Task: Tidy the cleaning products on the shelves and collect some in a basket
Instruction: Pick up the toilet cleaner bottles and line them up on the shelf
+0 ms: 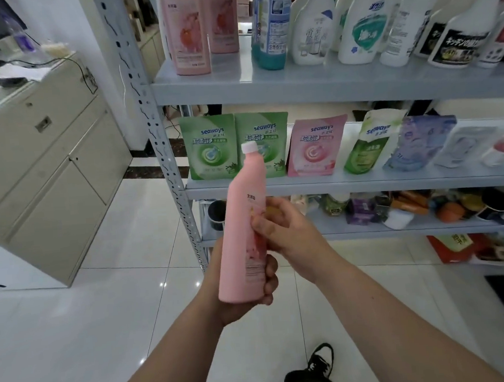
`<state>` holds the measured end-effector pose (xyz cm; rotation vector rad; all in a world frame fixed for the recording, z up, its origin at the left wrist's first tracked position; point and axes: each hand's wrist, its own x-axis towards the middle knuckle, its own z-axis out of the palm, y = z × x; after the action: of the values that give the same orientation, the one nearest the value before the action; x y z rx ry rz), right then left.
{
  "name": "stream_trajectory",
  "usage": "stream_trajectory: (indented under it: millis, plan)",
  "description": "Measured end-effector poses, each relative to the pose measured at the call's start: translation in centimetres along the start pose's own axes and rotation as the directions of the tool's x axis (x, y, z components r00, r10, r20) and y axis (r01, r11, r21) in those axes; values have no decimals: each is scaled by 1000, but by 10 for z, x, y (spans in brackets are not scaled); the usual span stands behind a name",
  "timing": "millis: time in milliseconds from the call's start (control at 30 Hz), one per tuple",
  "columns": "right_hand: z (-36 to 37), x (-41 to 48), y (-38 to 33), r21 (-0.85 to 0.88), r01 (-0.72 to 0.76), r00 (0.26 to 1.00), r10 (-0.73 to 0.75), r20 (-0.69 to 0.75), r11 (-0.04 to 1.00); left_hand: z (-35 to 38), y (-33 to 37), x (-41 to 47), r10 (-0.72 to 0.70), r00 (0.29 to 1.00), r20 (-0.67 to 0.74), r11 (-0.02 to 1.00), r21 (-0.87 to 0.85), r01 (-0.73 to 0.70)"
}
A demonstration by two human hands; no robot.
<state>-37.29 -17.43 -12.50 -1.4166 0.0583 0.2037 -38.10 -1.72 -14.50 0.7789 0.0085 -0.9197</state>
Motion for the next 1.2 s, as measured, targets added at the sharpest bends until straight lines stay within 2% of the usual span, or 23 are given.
stream_trajectory:
  millis: [100, 200, 300, 367, 467, 567, 633, 700, 800, 933, 1033, 1133, 1200]
  plan:
    - [1, 6, -7, 36, -5, 1000, 4, 7, 999, -1, 0, 7, 123, 983, -135, 992, 19, -122]
    - [-3, 17, -7, 123, -11, 999, 17, -48, 992, 0, 3, 17, 342, 885, -317, 927, 266, -263]
    - [-12, 25, -1, 139, -11, 991, 29, -130, 990, 5, 4, 24, 434, 825, -361, 853, 459, -248]
    - [-20, 30, 4, 149, -27, 992, 45, -118, 988, 8, 6, 31, 480, 776, -408, 802, 564, -200]
    - [-41, 42, -5, 72, 0, 989, 11, -149, 997, 10, 13, 40, 600, 705, -378, 639, 757, -138]
    - [-69, 62, -40, -123, 92, 965, -119, -233, 988, 11, 18, 49, 656, 690, -305, 486, 871, -77]
    - [-82, 76, -71, -234, 143, 951, -199, -238, 962, 12, 18, 55, 680, 681, -270, 417, 907, -56]
    - [-88, 89, -95, -351, 178, 942, -263, -211, 919, 15, 18, 62, 698, 673, -245, 374, 926, -51]
    - [-90, 101, -112, -579, 211, 930, -344, -129, 787, 21, 20, 69, 724, 658, -207, 309, 950, -42]
    - [-88, 107, -124, -635, 293, 909, -413, -45, 715, 26, 32, 71, 756, 636, -157, 197, 980, 8]
    - [-79, 108, -126, -632, 428, 841, -541, 17, 646, 25, 45, 65, 727, 673, -136, 224, 973, -46]
    - [-69, 106, -126, -644, 573, 711, -698, 84, 507, 18, 59, 56, 620, 779, -94, 390, 898, -202]
    - [-65, 106, -127, -666, 637, 630, -760, 159, 389, 12, 66, 49, 547, 835, -64, 489, 834, -257]
